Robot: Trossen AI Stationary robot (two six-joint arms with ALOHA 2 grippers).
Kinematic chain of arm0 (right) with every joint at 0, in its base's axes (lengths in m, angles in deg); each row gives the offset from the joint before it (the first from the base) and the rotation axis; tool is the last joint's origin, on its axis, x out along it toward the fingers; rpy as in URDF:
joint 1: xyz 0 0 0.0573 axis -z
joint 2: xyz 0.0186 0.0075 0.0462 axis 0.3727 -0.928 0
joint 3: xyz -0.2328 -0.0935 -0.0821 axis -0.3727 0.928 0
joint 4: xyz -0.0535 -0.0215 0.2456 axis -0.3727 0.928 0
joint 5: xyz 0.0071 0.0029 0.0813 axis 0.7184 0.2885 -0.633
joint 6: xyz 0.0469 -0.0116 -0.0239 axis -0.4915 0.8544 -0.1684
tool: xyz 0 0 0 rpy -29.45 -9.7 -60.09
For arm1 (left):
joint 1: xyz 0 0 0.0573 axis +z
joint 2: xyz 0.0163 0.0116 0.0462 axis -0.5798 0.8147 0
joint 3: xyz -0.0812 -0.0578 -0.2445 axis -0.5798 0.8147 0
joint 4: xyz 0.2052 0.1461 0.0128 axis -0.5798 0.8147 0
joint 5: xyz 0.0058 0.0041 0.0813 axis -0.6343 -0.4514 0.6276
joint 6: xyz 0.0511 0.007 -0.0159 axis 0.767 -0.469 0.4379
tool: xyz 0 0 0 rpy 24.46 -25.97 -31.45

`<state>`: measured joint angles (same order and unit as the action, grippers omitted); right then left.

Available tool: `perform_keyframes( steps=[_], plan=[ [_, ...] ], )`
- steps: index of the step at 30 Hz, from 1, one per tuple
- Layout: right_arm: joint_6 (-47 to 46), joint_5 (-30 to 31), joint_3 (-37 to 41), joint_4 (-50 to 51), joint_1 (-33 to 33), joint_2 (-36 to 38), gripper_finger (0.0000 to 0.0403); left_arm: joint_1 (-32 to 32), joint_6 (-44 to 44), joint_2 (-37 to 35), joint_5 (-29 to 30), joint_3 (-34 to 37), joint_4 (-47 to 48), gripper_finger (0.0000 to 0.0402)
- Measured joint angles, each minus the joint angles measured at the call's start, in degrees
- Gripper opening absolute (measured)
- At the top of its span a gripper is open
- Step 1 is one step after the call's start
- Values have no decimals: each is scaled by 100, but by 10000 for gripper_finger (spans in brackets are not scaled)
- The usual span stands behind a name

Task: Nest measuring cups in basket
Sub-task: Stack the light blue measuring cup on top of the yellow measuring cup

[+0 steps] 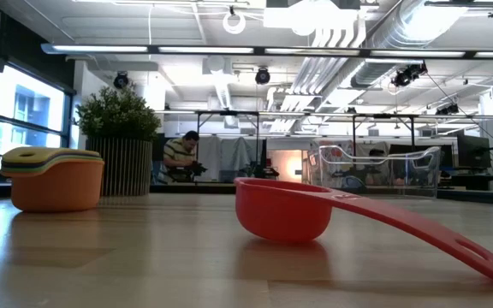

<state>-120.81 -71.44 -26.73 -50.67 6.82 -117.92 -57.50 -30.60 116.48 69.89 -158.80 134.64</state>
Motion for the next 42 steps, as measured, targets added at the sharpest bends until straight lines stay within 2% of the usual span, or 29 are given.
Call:
perform_keyframes(
  steps=[4,7,13,19,24,42],
  plan=[
    [317,67,-1212,617,-135,-729,158,-1,216,-76,-1,0,128,90],
    [279,363,-2177,1607,-204,-1217,158,0,365,-114,-2,0,129,90],
    [-629,1180,-3660,3810,-270,-2045,158,-2,703,-184,-1,2,218,90],
    [-2088,976,-3112,4053,-274,-2273,158,-2,719,-246,-2,2,283,90],
    [-2815,683,-2808,4055,-289,-2542,158,-2,856,-270,0,2,309,90],
    [-3670,-47,-2761,3524,-369,-3693,158,-2,850,-265,0,4,305,90]
  ],
)
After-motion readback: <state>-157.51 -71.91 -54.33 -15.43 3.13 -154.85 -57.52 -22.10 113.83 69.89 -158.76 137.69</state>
